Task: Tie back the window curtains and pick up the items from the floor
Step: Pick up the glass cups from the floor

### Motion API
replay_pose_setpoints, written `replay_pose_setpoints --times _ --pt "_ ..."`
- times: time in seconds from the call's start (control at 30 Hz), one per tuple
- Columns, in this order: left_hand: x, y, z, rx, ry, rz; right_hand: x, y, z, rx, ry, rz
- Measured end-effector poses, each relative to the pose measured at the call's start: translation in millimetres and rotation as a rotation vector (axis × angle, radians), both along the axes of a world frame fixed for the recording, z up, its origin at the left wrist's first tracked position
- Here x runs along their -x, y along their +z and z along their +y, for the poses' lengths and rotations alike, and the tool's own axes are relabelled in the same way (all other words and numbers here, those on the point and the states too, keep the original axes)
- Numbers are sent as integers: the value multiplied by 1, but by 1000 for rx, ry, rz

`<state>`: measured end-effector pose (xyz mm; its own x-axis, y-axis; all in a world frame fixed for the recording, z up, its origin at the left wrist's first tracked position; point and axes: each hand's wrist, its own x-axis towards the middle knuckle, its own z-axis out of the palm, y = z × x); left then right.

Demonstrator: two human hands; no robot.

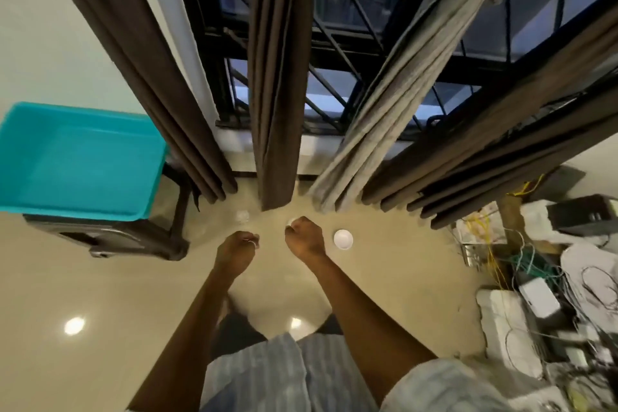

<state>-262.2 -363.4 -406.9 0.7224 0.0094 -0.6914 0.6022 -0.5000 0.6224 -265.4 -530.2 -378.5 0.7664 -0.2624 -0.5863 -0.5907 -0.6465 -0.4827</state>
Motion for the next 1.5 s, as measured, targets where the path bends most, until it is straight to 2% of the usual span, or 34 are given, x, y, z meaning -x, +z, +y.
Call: replay_pose_setpoints --times 0.17,0.37,0.57,0.77,1.1,1.23,1.37,1.5 --pt "-10 -9 42 3 -56 19 13 2 50 36 -9 -37" --pt "-4 -12 52 57 -116 66 18 1 64 28 -87 -45" --pt "-1 -10 72 -39 -248 55 26 -15 70 -18 -109 10" --pt "1 -6 87 -120 -287 47 34 -23 83 -105 -170 12" --pt "-39 -27 105 -144 -396 93 0 -38 101 -116 -185 22" --pt "-69 -76 115 -198 -597 52 -18 -71 107 -119 -179 35" --pt "-91 -118 110 -244 -611 27 -35 -129 109 -123 -158 54" --pt "-110 -201 108 -259 -612 2 -57 -227 109 -120 -80 73"
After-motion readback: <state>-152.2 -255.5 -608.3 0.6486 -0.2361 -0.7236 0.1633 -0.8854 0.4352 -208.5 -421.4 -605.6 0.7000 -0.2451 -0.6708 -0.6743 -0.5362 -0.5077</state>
